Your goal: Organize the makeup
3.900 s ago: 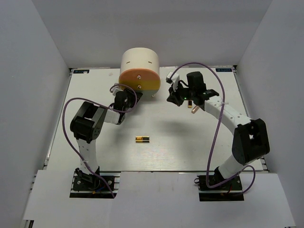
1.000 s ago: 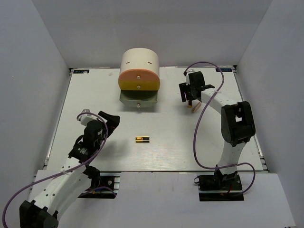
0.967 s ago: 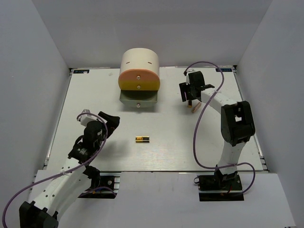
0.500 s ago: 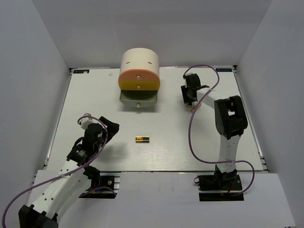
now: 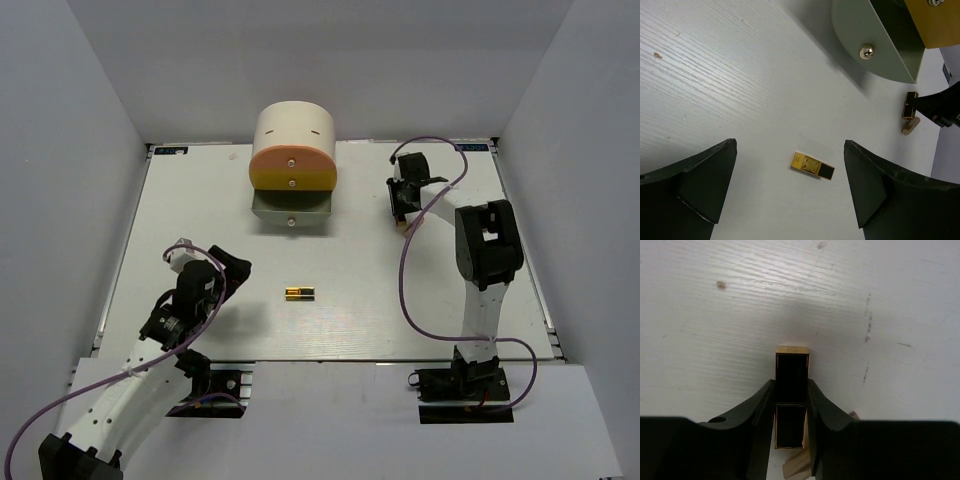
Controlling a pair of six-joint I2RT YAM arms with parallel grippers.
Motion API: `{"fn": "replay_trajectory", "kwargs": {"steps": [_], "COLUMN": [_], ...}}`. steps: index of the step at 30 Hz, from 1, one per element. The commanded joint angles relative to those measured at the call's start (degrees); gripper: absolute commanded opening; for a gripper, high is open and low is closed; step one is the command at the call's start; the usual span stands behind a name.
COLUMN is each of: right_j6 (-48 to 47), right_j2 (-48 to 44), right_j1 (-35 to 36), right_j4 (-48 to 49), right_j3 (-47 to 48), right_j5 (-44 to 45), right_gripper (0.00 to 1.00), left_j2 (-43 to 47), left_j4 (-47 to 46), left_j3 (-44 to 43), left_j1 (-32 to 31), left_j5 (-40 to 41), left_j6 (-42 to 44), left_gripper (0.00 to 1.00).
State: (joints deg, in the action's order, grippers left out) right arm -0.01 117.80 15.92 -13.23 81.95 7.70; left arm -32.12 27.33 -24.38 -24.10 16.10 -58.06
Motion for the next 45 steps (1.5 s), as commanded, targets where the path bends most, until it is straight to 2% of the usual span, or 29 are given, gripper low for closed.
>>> {"fn": "replay_trajectory", "kwargs": {"steps": [1,8,10,11,14,18,23,32,38,40,44,45], "right_j6": [-1.81,-12.63,-18.6,-21.23,-31.43,-43.2,-49.64,-58.42,-60.63,-60.72,-60.72,-60.2], "right_j2": [-5.46,-16.97,-19.34,-19.88,-21.64,-23.14,-21.12,-9.01,-2.32,-0.74,0.59,0.59], "right_j1": [-0.54,0.16,0.51,0.6,1.39,4.02,9.29,14.57,16.86,17.21,17.65,17.83], "right_j4": [-0.22,1.55,-0.55,-1.96,-6.53,-6.45,-3.12,-3.9,-4.78,-4.69,-5.05,-4.87], "right_j3": [-0.65,-4.52,-4.08,-3.65,-2.85,-3.64,-1.01,11.72,16.74,17.45,18.59,18.59], "right_j5": [-11.0,-36.3,-41.95,-47.64,-55.05,-55.08,-50.61,-44.45,-40.67,-39.96,-39.08,-38.91], "right_gripper": [0.13,0.06,0.05,0.04,0.03,0.03,0.02,0.02,0.07,0.11,0.33,0.41], "left_j2": [-0.4,-0.4,-0.49,-0.31,-0.05,0.56,-0.57,-2.24,-7.77,-11.9,-17.44,-18.76], "left_j4": [-1.23,-2.98,-3.34,-3.42,-3.43,-4.48,-6.32,-8.34,-11.42,-10.46,-10.63,-11.15], "left_j3": [-1.37,-0.67,-0.32,-0.23,0.03,0.39,0.74,1.18,-1.01,-3.82,-7.34,-7.96], "left_j1": [0.19,0.19,-0.34,-0.34,-0.34,-0.34,-0.34,-0.34,-0.34,-0.34,-0.86,-0.86], "left_j5": [-0.89,-1.95,-2.12,-2.21,-2.3,-2.47,-4.05,-8.89,-18.88,-22.23,-26.37,-27.08], "left_j6": [1.11,1.73,1.64,1.55,1.55,1.64,1.99,2.51,14.8,20.25,27.81,30.35], "left_gripper": [0.97,0.96,0.96,0.96,0.96,0.96,0.96,0.95,0.95,0.94,0.92,0.91]}}
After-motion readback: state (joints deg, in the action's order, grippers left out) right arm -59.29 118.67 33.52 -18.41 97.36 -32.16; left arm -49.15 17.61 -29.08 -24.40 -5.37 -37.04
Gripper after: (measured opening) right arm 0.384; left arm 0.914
